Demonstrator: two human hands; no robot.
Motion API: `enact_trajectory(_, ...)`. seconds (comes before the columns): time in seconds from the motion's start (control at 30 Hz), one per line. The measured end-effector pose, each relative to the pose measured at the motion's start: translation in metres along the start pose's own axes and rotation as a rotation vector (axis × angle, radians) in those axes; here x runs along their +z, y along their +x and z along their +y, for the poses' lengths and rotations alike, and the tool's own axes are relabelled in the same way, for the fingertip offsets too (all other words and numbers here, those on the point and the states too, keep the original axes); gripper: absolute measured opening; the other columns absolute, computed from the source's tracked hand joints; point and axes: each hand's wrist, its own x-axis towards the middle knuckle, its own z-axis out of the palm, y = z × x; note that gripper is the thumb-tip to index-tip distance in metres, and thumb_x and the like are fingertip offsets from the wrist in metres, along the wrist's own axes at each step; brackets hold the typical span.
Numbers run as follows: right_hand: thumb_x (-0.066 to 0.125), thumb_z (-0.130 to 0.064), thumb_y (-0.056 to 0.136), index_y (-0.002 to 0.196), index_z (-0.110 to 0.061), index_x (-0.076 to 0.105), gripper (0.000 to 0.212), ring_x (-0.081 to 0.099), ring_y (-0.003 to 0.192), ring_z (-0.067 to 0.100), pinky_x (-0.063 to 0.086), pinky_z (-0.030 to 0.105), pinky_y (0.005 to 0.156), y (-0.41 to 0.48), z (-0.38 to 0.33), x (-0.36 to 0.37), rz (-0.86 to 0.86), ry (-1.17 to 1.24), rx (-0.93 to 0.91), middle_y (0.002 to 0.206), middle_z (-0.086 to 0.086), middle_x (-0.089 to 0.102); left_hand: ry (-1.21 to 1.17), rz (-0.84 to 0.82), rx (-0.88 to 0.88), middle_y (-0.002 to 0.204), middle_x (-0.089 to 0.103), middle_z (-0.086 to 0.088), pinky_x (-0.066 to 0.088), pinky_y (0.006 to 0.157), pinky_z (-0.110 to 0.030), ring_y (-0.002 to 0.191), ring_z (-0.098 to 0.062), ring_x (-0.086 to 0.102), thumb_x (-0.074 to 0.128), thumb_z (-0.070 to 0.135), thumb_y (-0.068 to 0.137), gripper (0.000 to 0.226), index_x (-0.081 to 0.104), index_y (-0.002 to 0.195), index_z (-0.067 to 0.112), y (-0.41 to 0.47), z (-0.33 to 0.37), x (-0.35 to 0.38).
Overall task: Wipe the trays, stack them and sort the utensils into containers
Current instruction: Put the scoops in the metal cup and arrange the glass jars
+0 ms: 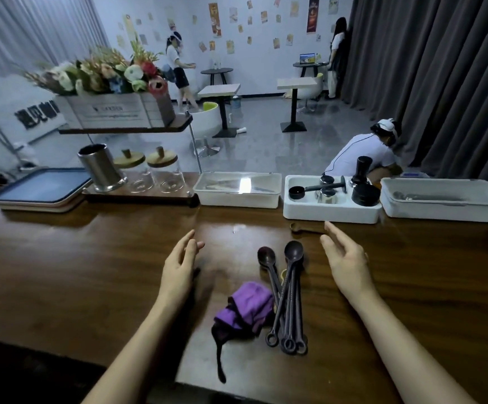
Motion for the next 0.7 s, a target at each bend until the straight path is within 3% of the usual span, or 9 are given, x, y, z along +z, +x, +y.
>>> enact_trajectory(0.07, 0.060, -0.030, 0.099, 0.143, -0.024, 0.055, 0.044, 0.054, 0.118, -0.012, 0.041, 0.014, 0.104, -0.006, -0.018, 0.028, -0.061, 0.011, -0.035, 0.137, -0.013, 0.058, 0.032, 0.008, 0.024, 0.114, 0.075, 0.007, 0.049, 0.108, -0.042, 0.116, -0.004, 0.066, 0.051, 0.066, 0.089, 0.050, 0.061, 0.131, 0.041, -0.002, 0.004, -0.016)
enact_trajectory(0.23, 0.061, -0.041, 0.096, 0.143, -0.033, 0.054, 0.048, 0.052, 0.128, 0.000, 0.038, 0.022, 0.109, -0.010, -0.059, 0.106, -0.157, -0.003, -0.076, 0.138, -0.016, 0.056, 0.083, -0.032, 0.076, 0.120, 0.073, 0.013, 0.046, 0.111, -0.039, 0.121, 0.000, 0.062, 0.053, 0.081, 0.081, 0.065, 0.058, 0.135, 0.045, 0.012, 0.009, -0.062)
enact_trajectory(0.37, 0.061, -0.049, 0.094, 0.144, -0.042, 0.050, 0.051, 0.052, 0.131, 0.004, 0.042, 0.034, 0.113, -0.014, -0.080, 0.175, -0.199, 0.008, -0.061, 0.142, -0.012, 0.057, 0.090, -0.099, 0.069, 0.128, 0.069, 0.009, 0.045, 0.111, -0.029, 0.122, 0.003, 0.060, 0.069, 0.066, 0.084, 0.061, 0.052, 0.139, 0.046, 0.036, 0.008, -0.113)
enact_trajectory(0.47, 0.061, -0.053, 0.093, 0.143, -0.046, 0.048, 0.052, 0.054, 0.129, 0.004, 0.043, 0.032, 0.110, -0.018, -0.092, 0.221, -0.197, 0.013, -0.027, 0.137, -0.013, 0.060, 0.081, -0.156, 0.064, 0.137, 0.063, 0.008, 0.045, 0.104, -0.013, 0.123, 0.008, 0.057, 0.069, 0.052, 0.082, 0.071, 0.047, 0.149, 0.037, 0.055, 0.005, -0.153)
enact_trajectory(0.53, 0.062, -0.050, 0.093, 0.142, -0.045, 0.051, 0.050, 0.056, 0.125, 0.005, 0.043, 0.028, 0.107, -0.017, -0.100, 0.251, -0.186, 0.009, -0.020, 0.128, -0.013, 0.065, 0.081, -0.173, 0.072, 0.140, 0.059, 0.009, 0.042, 0.095, -0.004, 0.123, 0.013, 0.054, 0.069, 0.053, 0.082, 0.078, 0.043, 0.153, 0.035, 0.071, 0.000, -0.177)
enact_trajectory(0.63, 0.061, -0.053, 0.092, 0.143, -0.040, 0.051, 0.054, 0.057, 0.126, 0.005, 0.044, 0.035, 0.111, -0.013, -0.112, 0.289, -0.215, 0.016, -0.020, 0.132, -0.014, 0.063, 0.095, -0.176, 0.068, 0.143, 0.057, 0.010, 0.041, 0.098, -0.004, 0.127, 0.010, 0.052, 0.072, 0.061, 0.085, 0.079, 0.041, 0.154, 0.039, 0.092, -0.004, -0.203)
enact_trajectory(0.7, 0.058, -0.063, 0.089, 0.145, -0.042, 0.048, 0.061, 0.055, 0.127, 0.005, 0.043, 0.038, 0.112, -0.006, -0.122, 0.314, -0.258, 0.016, -0.023, 0.135, -0.013, 0.061, 0.098, -0.163, 0.069, 0.144, 0.056, 0.008, 0.041, 0.103, -0.008, 0.130, 0.008, 0.051, 0.072, 0.056, 0.086, 0.078, 0.040, 0.154, 0.038, 0.107, -0.005, -0.215)
